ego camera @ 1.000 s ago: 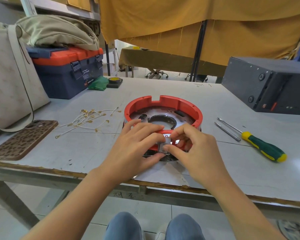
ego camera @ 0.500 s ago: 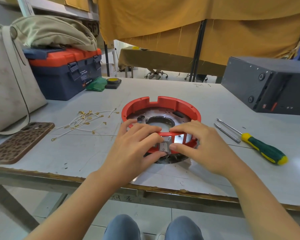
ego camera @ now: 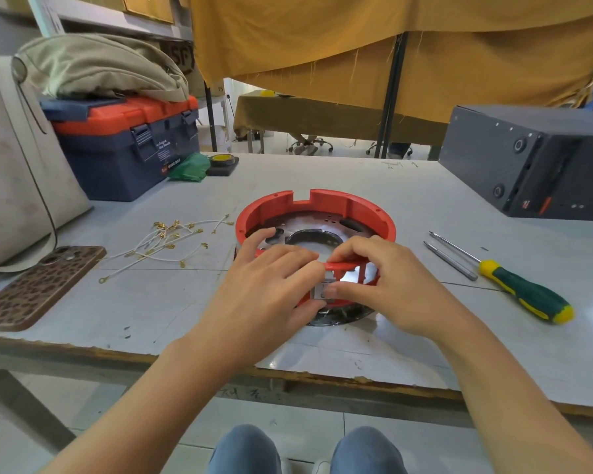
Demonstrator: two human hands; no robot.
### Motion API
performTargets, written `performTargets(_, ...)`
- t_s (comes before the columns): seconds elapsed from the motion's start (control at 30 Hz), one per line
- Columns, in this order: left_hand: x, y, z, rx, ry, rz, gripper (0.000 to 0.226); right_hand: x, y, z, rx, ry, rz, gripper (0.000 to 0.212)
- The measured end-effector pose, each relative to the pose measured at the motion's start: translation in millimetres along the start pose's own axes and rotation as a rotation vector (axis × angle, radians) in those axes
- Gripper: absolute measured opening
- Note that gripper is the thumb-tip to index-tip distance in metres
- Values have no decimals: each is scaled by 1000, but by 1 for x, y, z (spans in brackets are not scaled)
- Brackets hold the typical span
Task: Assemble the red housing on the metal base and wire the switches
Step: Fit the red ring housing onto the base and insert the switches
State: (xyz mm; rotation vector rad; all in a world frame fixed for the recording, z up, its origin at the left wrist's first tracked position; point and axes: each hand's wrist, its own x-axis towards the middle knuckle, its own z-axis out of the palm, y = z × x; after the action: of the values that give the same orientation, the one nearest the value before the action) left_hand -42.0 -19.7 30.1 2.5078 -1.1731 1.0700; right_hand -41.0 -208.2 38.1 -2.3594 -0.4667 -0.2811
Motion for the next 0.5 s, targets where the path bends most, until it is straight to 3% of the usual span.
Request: performTargets(0.5, -1, -10, 7, -259, -80, -98, 21, 3, 3, 0, 53, -36, -9, 22)
